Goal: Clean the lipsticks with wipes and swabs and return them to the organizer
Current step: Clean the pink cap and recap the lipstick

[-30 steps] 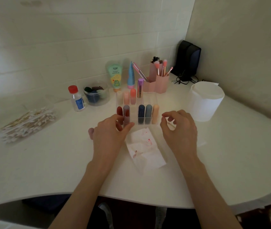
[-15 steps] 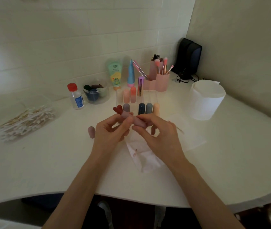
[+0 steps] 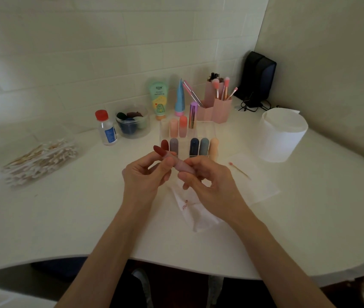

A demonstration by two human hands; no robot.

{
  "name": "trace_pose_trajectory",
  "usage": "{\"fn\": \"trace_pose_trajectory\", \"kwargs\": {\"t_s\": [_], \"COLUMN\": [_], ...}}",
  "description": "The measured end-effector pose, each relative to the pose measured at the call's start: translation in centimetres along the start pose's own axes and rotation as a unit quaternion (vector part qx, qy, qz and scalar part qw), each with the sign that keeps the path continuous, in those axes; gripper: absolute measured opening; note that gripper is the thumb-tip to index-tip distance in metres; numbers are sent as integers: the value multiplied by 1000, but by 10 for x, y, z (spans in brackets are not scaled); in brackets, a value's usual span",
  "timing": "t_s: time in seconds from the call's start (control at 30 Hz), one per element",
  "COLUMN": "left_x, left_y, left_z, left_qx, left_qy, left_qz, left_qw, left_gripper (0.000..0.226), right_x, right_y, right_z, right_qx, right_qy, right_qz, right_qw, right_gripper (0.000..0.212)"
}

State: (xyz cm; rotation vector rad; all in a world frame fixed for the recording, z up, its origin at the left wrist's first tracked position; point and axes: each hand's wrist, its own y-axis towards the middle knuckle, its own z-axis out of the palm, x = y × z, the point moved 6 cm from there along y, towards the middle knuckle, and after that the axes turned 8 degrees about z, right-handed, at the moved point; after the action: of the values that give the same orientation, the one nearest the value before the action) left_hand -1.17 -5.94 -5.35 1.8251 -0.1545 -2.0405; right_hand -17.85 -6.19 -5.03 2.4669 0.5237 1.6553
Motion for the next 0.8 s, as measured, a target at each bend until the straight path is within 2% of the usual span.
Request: {"fn": "trace_pose_trajectory", "kwargs": {"t_s": [0.13, 0.23, 0.3, 0.37, 0.47, 0.57, 0.63, 0.73, 0.8], "left_x": [0, -3, -6, -9, -10, -10, -10, -10, -10], "left_y": [-1, -1, -2, -3, -4, -4, -4, -4, -4], "left_z": [1, 0, 0, -2, -3, -3, -4, -4, -3], "left_qx": [8, 7, -6, -27, -49, -48, -50, -45, -43], "left_qy": [-5, 9, 22, 32, 26, 17, 19, 4, -2], "left_qz": [1, 8, 17, 27, 21, 16, 14, 16, 17], "left_qw": [1000, 1000, 1000, 999, 998, 999, 998, 999, 999], "left_gripper": [40, 35, 30, 30, 29, 31, 30, 24, 20], "right_x": [3, 2, 3, 4, 7, 5, 7, 7, 6], "right_y": [2, 4, 4, 2, 0, 2, 2, 1, 1], "right_z": [0, 2, 1, -3, -2, 6, 7, 2, 0], "right_qx": [36, 71, 58, 6, -49, 1, 24, -1, -16], "right_qy": [4, 44, 51, 33, 7, 34, 47, 61, 66], "right_qz": [7, 24, 24, 3, -24, 20, 14, 4, -1], "right_qw": [999, 996, 997, 999, 998, 999, 999, 998, 998], "right_gripper": [16, 29, 22, 17, 22, 30, 29, 14, 20]}}
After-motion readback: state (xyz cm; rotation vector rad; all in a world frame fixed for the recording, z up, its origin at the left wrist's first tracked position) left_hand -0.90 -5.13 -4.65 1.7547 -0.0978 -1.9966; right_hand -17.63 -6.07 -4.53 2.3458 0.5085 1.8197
